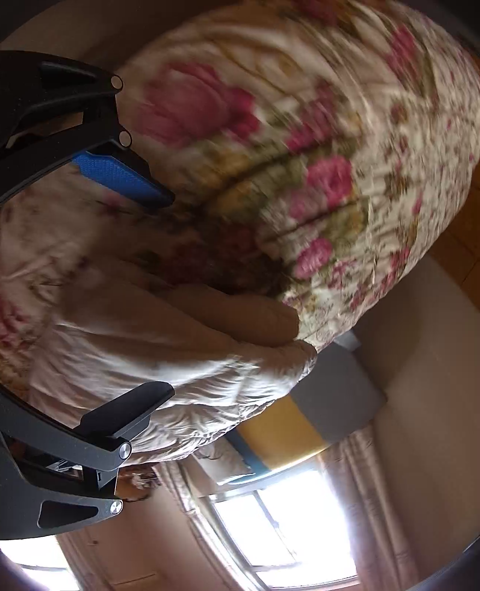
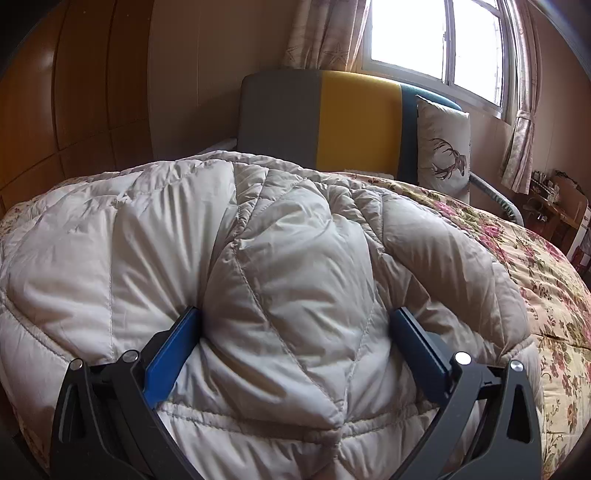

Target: Fold large clothes

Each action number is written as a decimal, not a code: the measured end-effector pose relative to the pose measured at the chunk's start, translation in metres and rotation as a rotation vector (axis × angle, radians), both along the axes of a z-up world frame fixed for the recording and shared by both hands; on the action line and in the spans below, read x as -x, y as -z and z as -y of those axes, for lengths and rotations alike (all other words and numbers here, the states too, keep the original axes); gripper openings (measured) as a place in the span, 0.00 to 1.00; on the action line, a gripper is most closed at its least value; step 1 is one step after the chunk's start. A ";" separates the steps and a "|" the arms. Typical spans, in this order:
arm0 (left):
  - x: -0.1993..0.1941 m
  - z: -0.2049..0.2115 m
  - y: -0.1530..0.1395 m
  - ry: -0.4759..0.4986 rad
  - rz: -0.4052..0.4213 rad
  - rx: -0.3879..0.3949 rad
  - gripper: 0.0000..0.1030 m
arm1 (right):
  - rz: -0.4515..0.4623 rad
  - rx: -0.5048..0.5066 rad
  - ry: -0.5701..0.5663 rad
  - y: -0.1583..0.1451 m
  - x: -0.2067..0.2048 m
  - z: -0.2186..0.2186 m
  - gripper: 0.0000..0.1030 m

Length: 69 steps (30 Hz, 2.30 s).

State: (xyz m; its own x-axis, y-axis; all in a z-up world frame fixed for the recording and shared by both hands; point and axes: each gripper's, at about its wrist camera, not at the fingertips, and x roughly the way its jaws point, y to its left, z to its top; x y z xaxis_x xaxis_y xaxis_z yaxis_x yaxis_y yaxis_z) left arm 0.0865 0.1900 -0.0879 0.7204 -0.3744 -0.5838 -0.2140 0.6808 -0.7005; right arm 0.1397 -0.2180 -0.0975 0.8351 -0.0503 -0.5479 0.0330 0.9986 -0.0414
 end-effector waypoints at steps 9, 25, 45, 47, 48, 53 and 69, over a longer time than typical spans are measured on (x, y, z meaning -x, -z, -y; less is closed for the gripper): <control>0.013 0.044 0.019 0.088 -0.026 0.170 0.91 | 0.011 -0.026 -0.001 0.001 0.005 0.003 0.98; -0.045 0.077 0.020 0.013 0.061 0.327 0.41 | 0.011 -0.026 0.006 0.001 0.005 0.005 0.98; -0.035 0.071 -0.053 0.083 0.224 0.155 0.20 | -0.090 0.138 0.035 -0.006 -0.082 -0.031 0.98; -0.033 0.084 -0.071 0.111 0.270 0.071 0.20 | -0.084 0.176 0.050 -0.004 -0.082 -0.036 0.98; -0.031 0.091 -0.082 0.127 0.293 0.025 0.20 | -0.078 0.180 0.054 -0.003 -0.081 -0.036 0.98; -0.020 0.134 -0.123 0.190 0.363 -0.219 0.20 | -0.090 0.138 0.057 -0.003 -0.080 -0.027 0.98; -0.009 0.203 -0.157 0.256 0.402 -0.569 0.20 | -0.086 0.070 0.036 0.002 -0.042 -0.038 0.98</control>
